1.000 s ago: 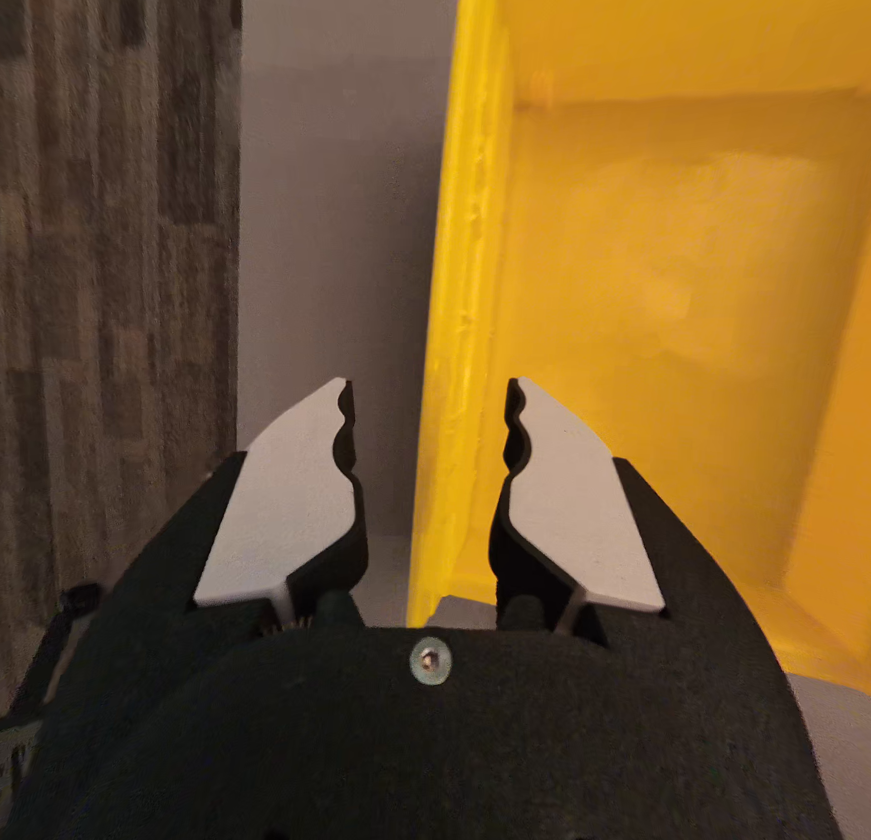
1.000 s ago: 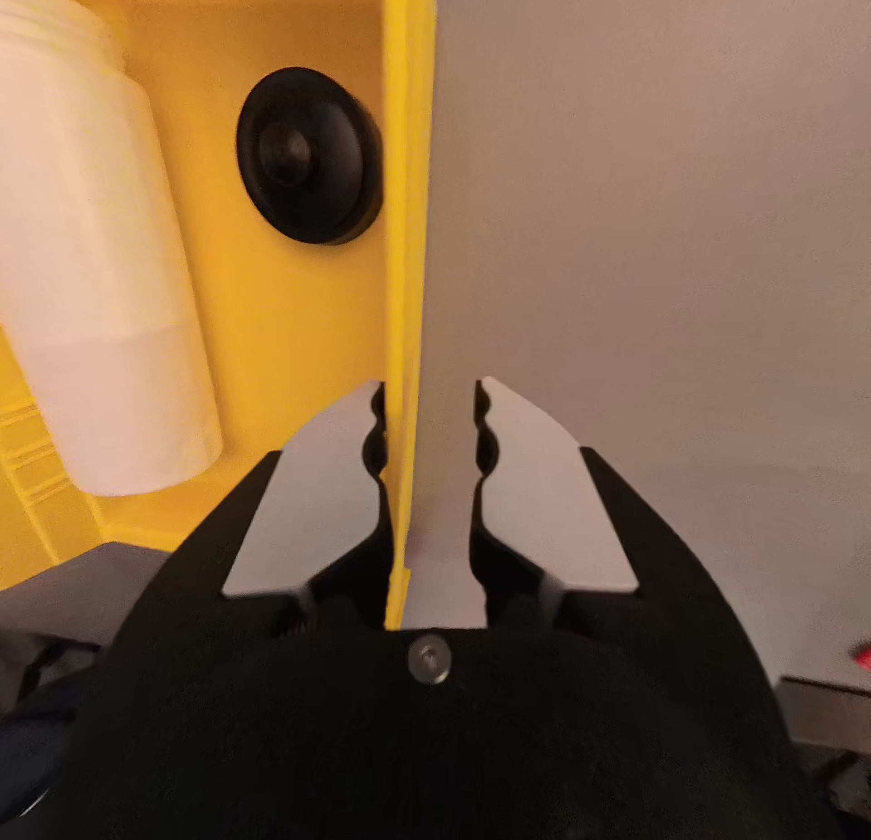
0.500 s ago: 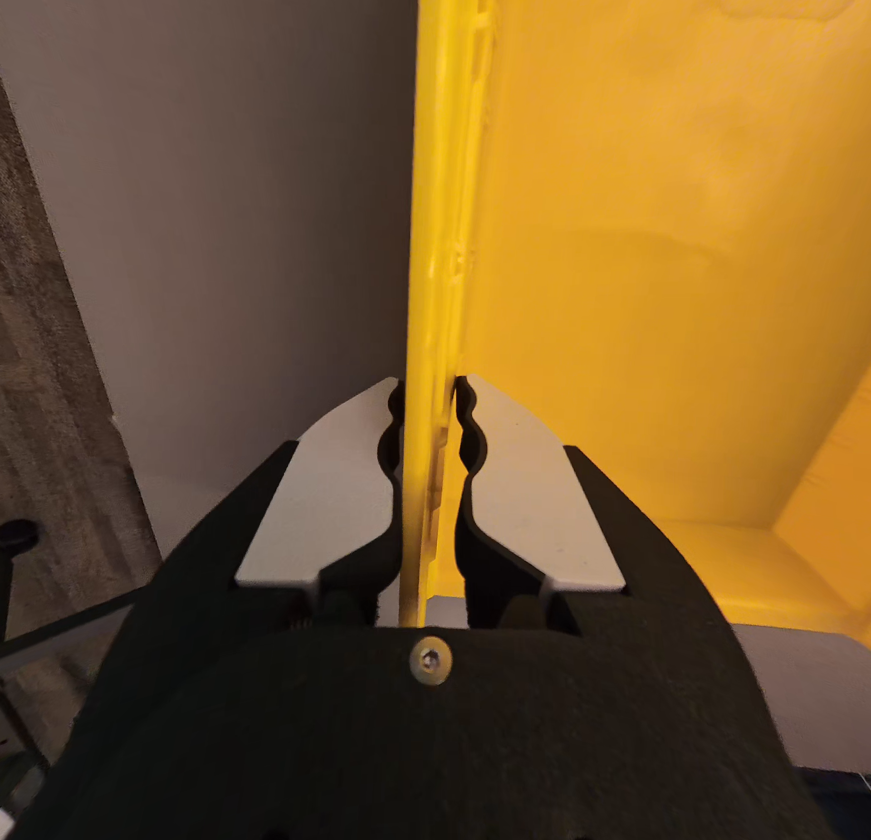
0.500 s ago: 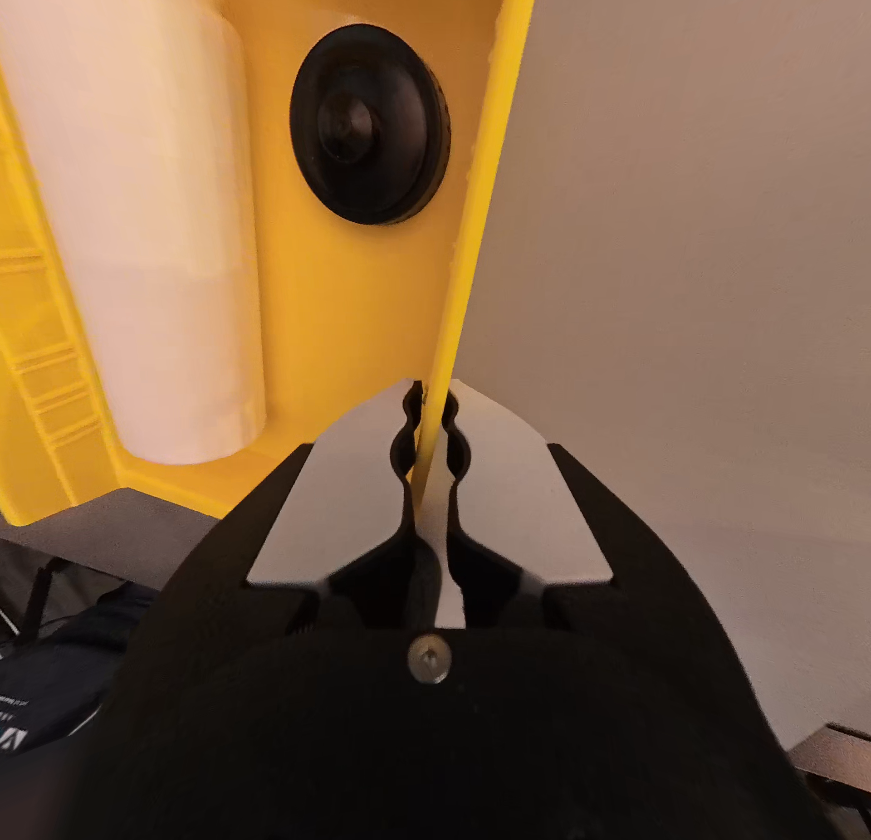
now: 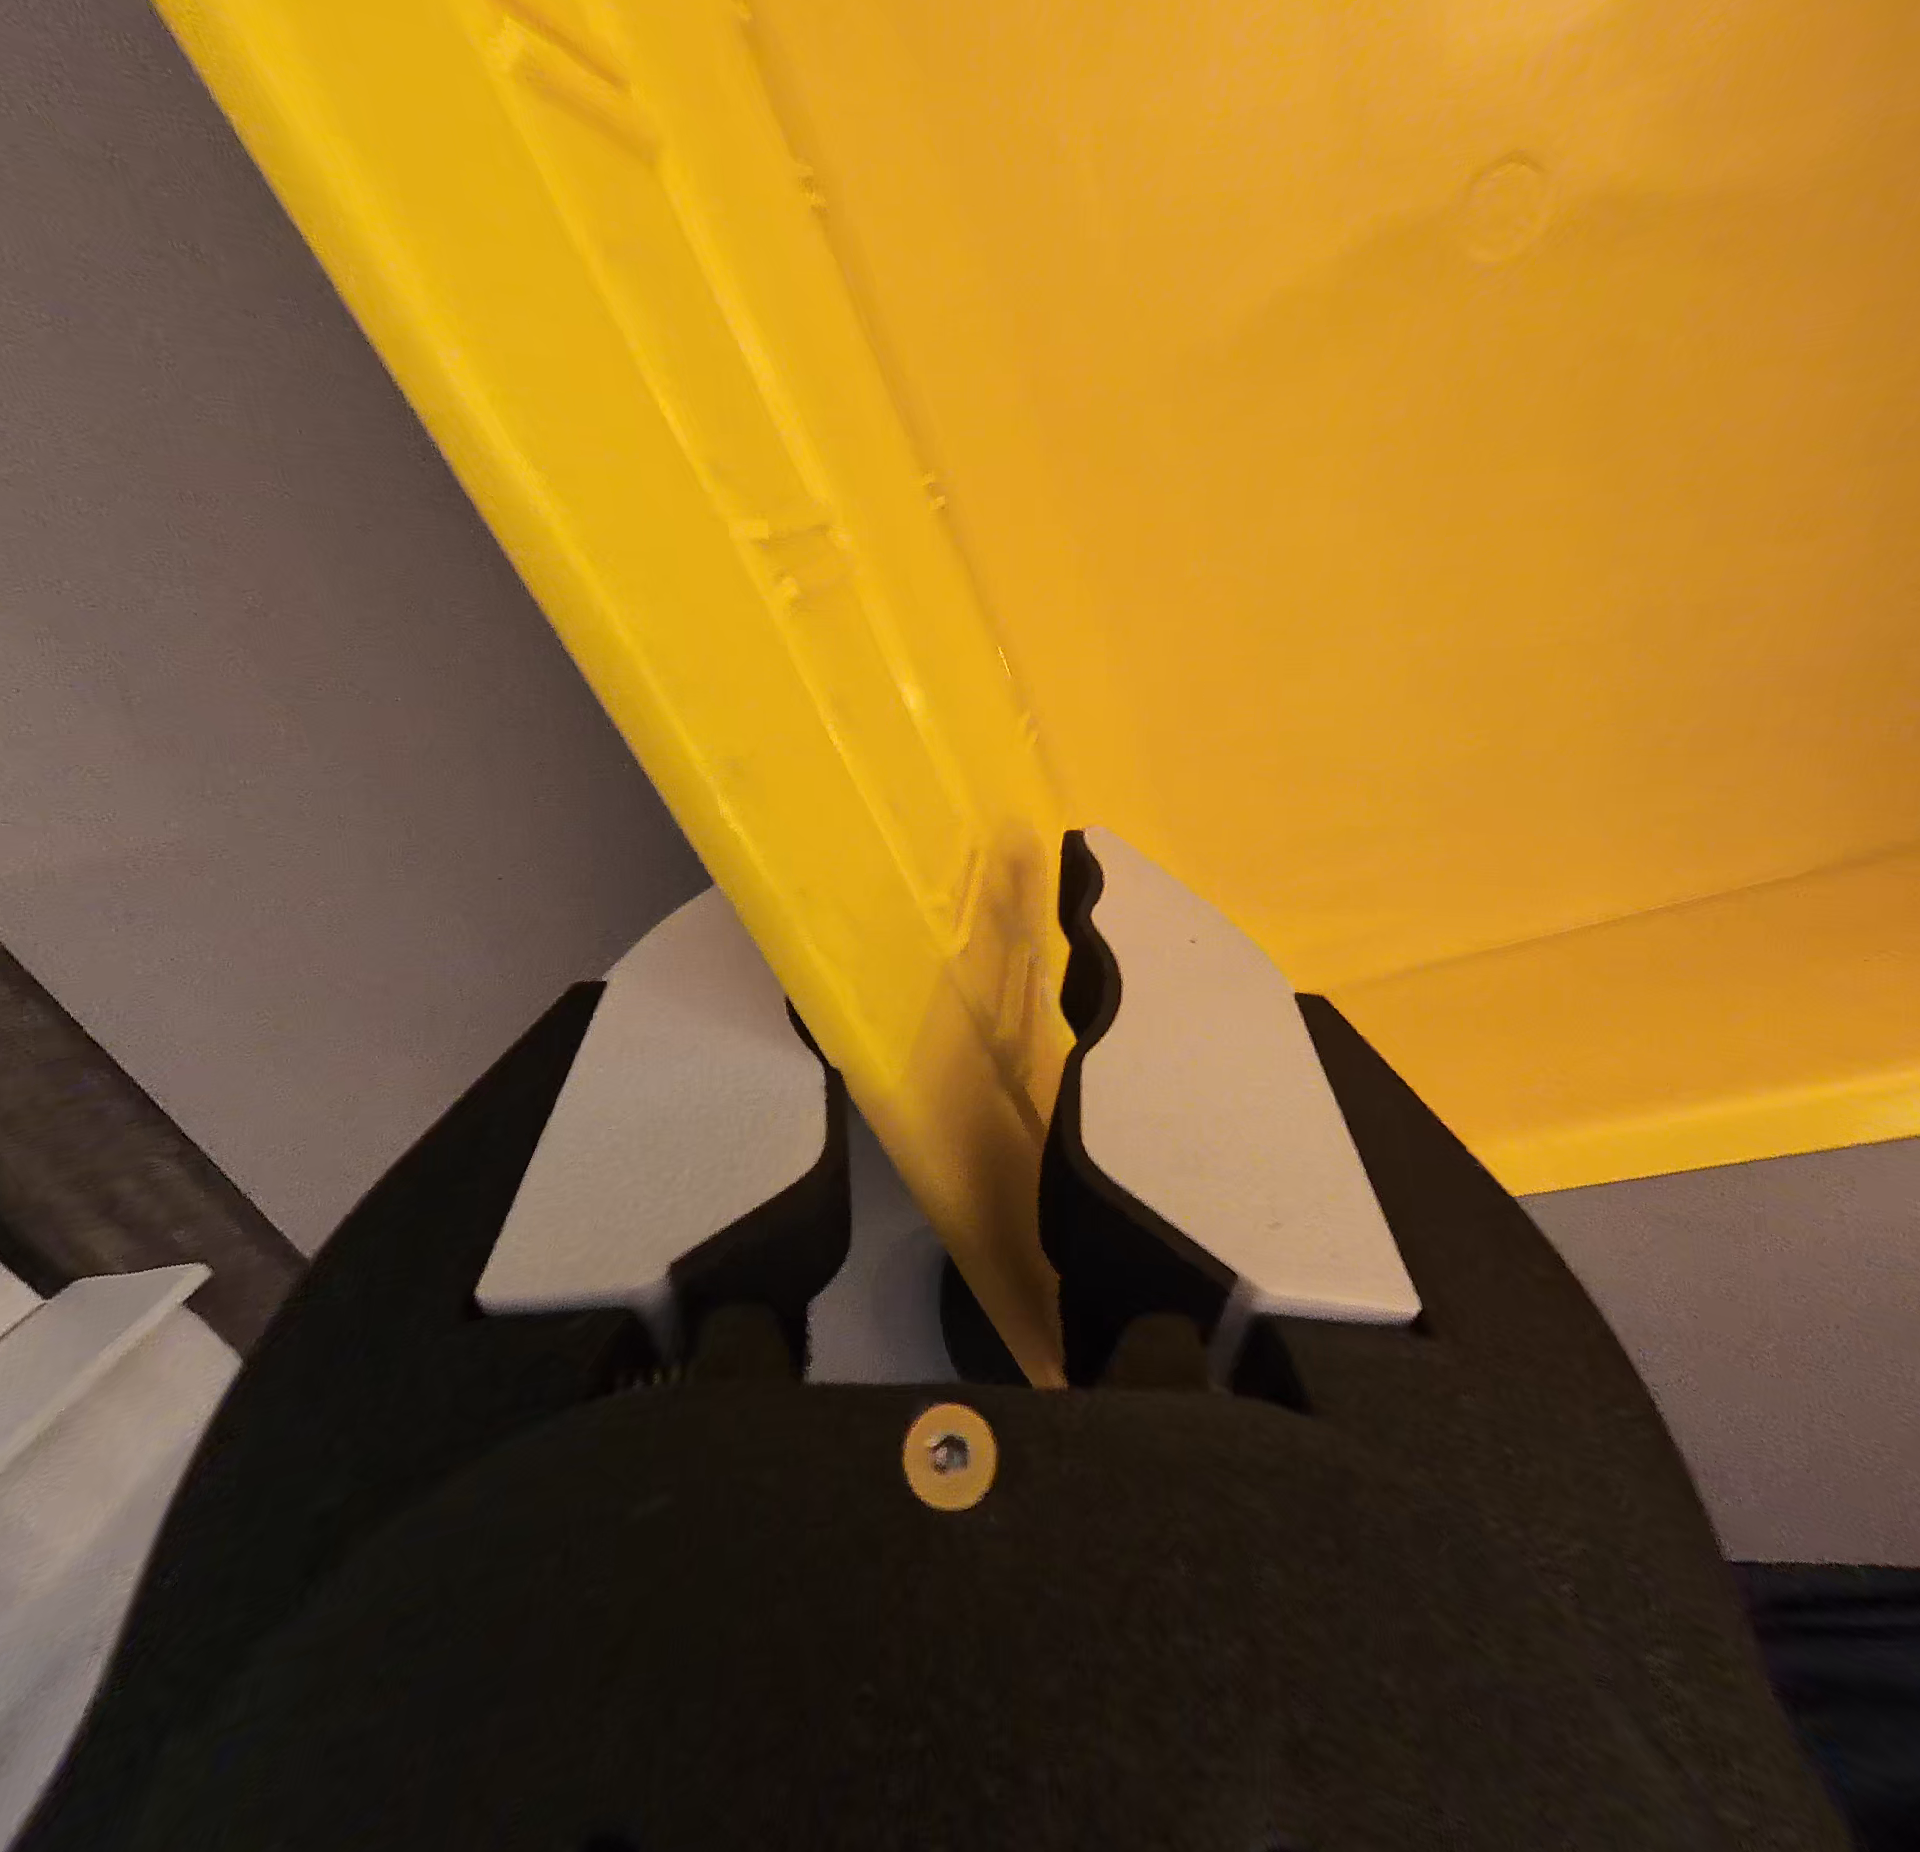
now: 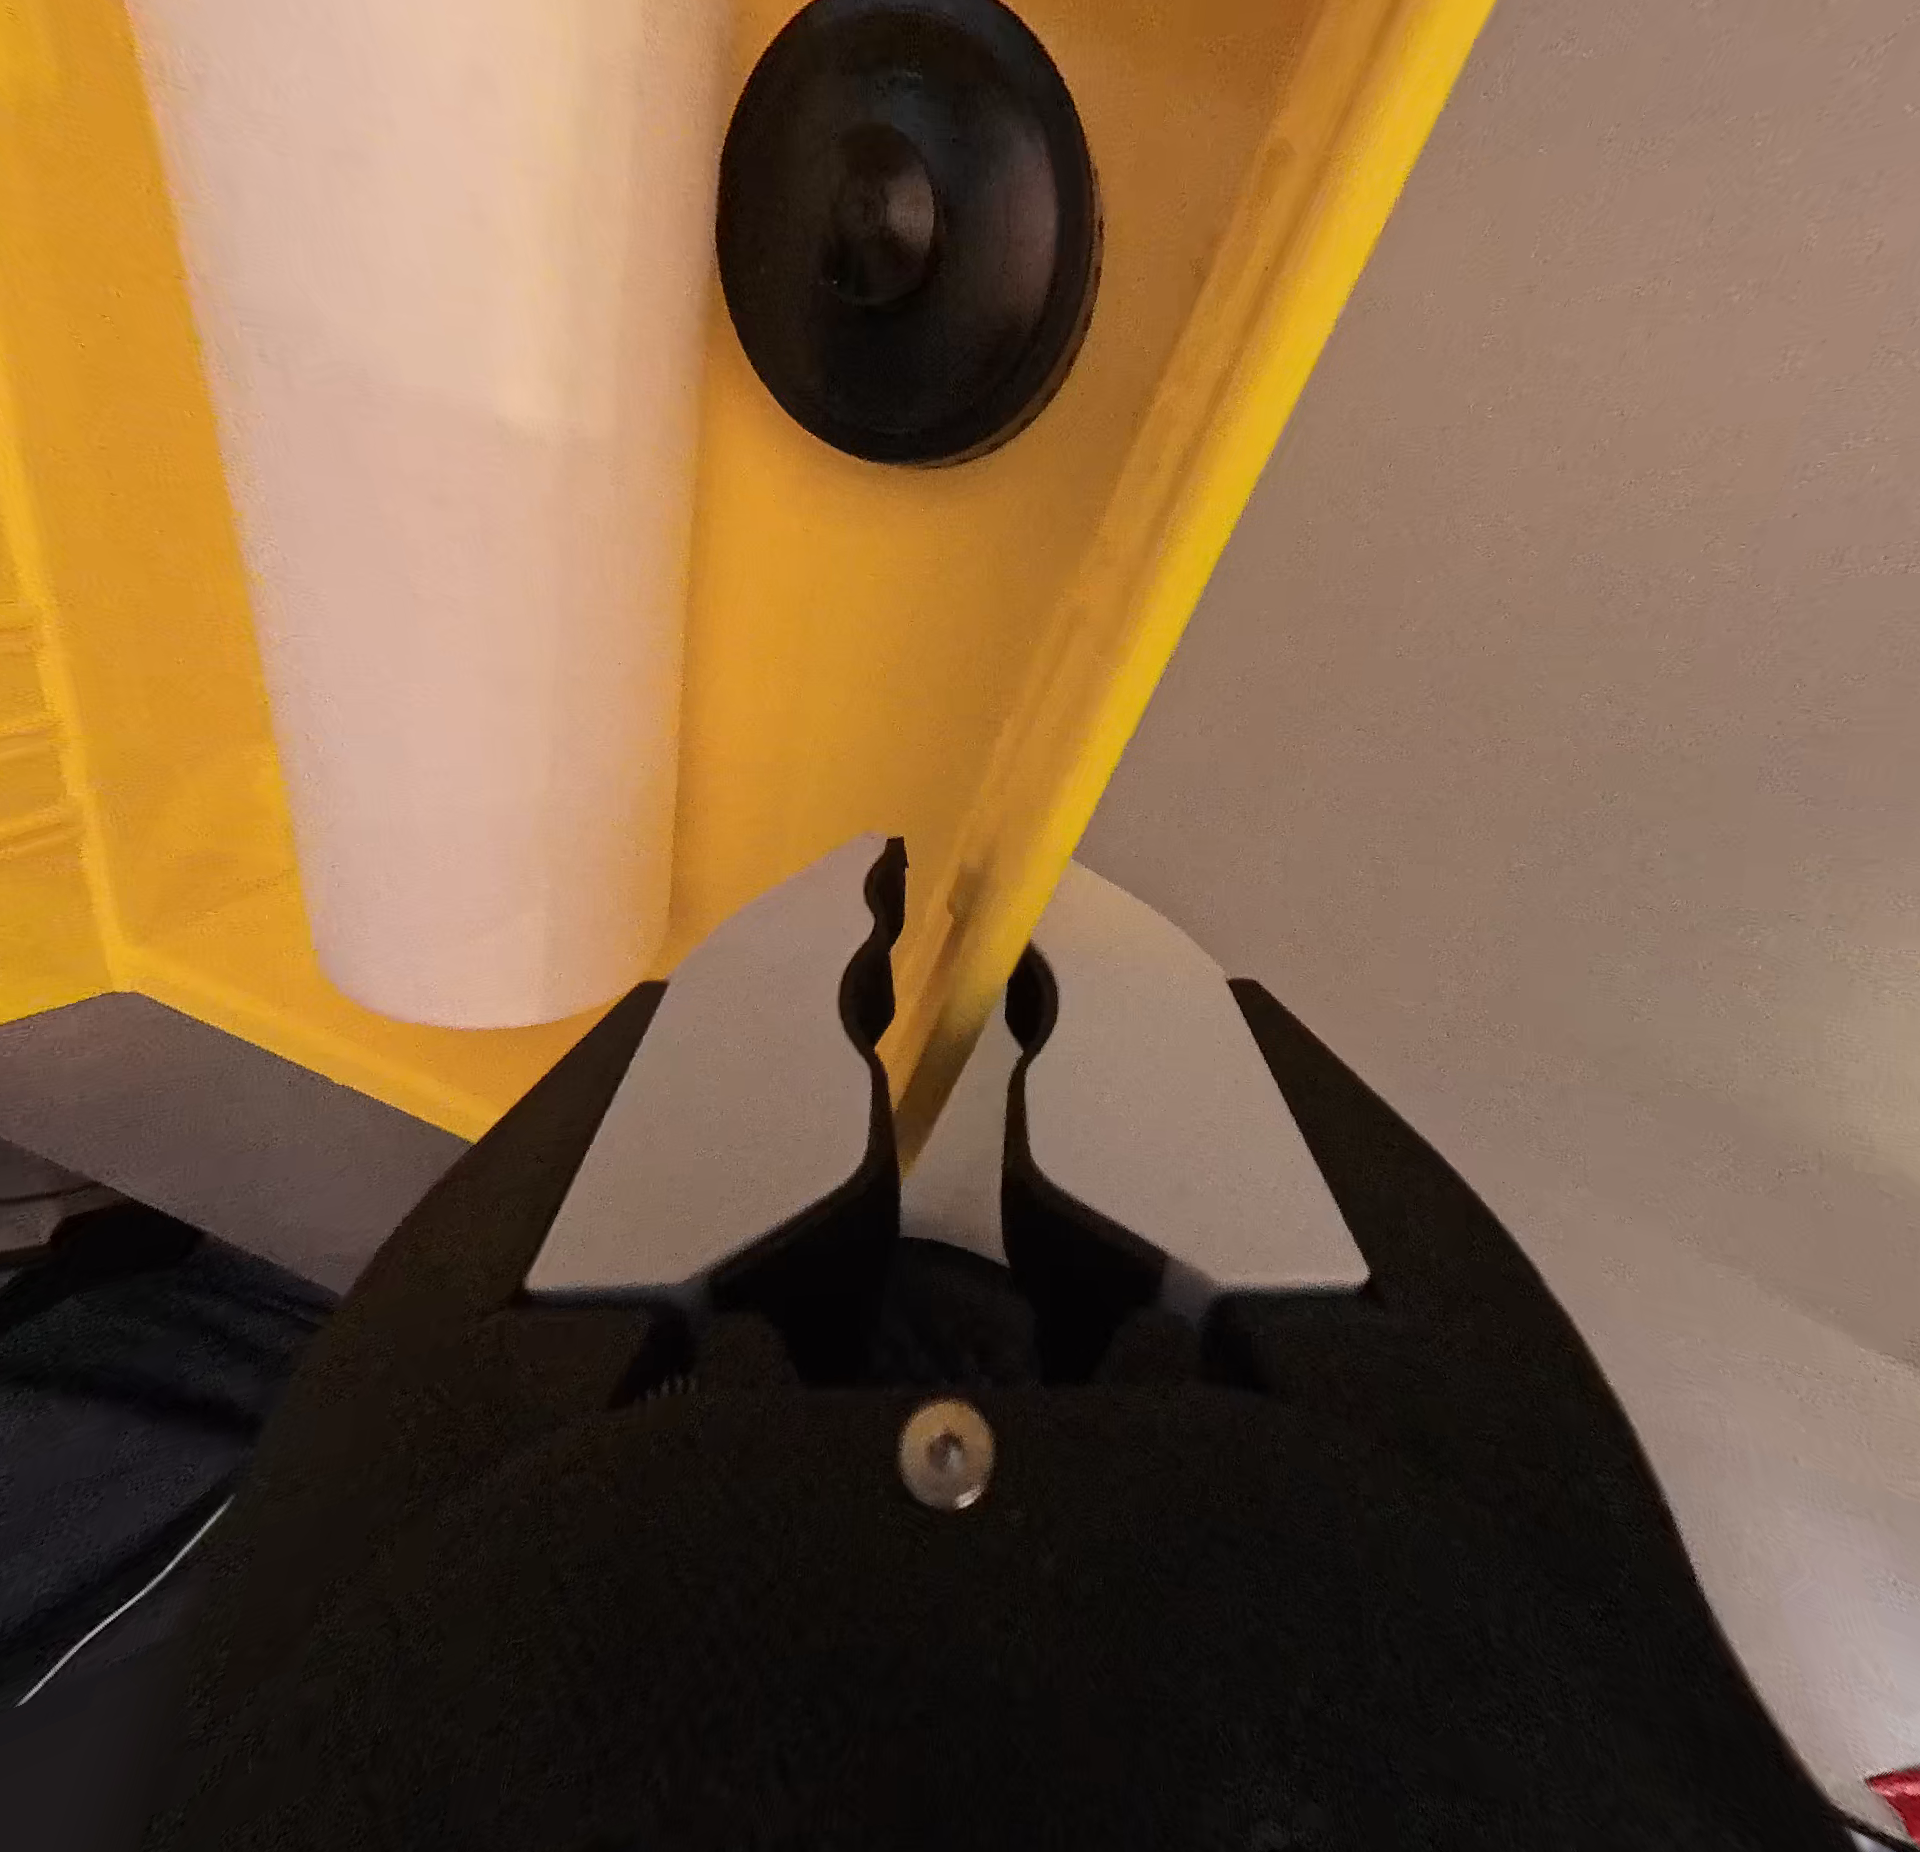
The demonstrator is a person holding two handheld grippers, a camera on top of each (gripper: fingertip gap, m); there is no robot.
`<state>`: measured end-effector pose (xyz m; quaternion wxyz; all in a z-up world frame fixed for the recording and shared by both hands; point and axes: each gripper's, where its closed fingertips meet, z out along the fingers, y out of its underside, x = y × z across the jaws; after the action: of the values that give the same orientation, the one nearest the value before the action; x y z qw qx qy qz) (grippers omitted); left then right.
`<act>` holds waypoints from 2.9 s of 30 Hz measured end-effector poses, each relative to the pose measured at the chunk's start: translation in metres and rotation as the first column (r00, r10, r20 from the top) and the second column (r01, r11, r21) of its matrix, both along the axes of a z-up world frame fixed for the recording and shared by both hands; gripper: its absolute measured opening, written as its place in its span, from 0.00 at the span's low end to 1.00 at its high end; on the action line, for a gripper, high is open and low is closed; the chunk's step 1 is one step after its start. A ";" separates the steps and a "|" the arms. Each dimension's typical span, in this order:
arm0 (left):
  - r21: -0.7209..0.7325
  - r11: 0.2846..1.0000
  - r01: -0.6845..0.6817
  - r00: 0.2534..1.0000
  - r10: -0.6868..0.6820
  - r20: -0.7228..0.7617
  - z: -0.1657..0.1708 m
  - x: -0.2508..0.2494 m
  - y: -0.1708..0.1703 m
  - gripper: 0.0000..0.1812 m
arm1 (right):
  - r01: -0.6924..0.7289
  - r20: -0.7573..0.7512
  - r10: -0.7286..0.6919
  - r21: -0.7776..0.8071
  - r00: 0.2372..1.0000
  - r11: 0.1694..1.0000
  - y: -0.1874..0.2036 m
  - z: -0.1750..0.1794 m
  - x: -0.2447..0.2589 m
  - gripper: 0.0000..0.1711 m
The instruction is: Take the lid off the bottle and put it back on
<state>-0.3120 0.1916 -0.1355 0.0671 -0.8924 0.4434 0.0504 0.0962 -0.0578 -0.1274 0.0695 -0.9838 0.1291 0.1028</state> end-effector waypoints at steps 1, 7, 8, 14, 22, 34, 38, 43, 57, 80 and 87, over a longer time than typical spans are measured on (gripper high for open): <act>-0.004 1.000 0.010 1.000 -0.010 -0.006 0.000 0.003 -0.004 0.22 | -0.008 0.000 0.008 -0.010 1.000 1.000 0.002 -0.004 -0.003 0.10; -0.041 0.996 0.075 0.996 -0.077 -0.049 -0.001 0.006 -0.024 0.20 | 0.019 0.053 -0.022 0.054 0.998 0.998 0.010 0.009 0.002 0.12; -0.057 0.995 0.080 0.995 -0.083 -0.050 -0.001 0.006 -0.028 0.20 | 0.032 0.093 -0.041 0.099 0.995 0.995 0.012 0.020 0.006 0.11; -0.038 0.989 0.144 0.989 -0.144 0.014 0.013 0.017 -0.035 0.18 | -0.267 0.415 -0.039 0.651 0.909 0.711 0.056 0.154 -0.044 0.12; 0.068 0.978 0.197 0.979 -0.200 0.046 0.042 0.020 -0.041 0.24 | -0.378 0.155 0.361 0.597 0.920 0.708 0.121 0.103 -0.203 0.20; 0.239 0.953 0.185 0.969 -0.217 0.115 0.080 0.023 -0.030 0.23 | -0.297 0.148 0.276 0.151 0.950 0.943 0.158 0.035 -0.190 0.15; 0.415 0.896 0.158 0.956 -0.244 0.162 0.110 0.033 -0.018 0.24 | -0.274 0.189 0.250 0.109 0.949 0.956 0.169 0.030 -0.193 0.19; 0.605 0.796 0.026 0.920 -0.256 0.297 0.160 0.039 -0.004 0.28 | -0.200 0.168 0.169 0.187 0.971 0.962 0.194 0.027 -0.201 0.17; 0.788 0.571 -0.230 0.829 -0.310 0.466 0.239 0.019 0.000 0.37 | -0.091 0.041 0.094 -0.066 0.995 0.994 0.188 -0.020 -0.205 0.02; 0.701 0.554 -0.450 0.403 -0.574 0.713 0.320 0.019 -0.066 0.44 | 0.006 0.061 0.000 -0.094 0.998 0.996 0.131 0.124 -0.106 0.02; 0.721 0.618 -0.312 0.476 -0.556 0.682 0.284 0.058 -0.068 0.45 | 0.209 0.074 -0.202 -0.121 0.977 0.970 0.032 0.142 0.006 0.02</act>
<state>-0.2536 0.1233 0.1488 0.6611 -0.6244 0.3475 -0.2289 0.1023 -0.0261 0.0151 0.0204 -0.9703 0.2345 0.0564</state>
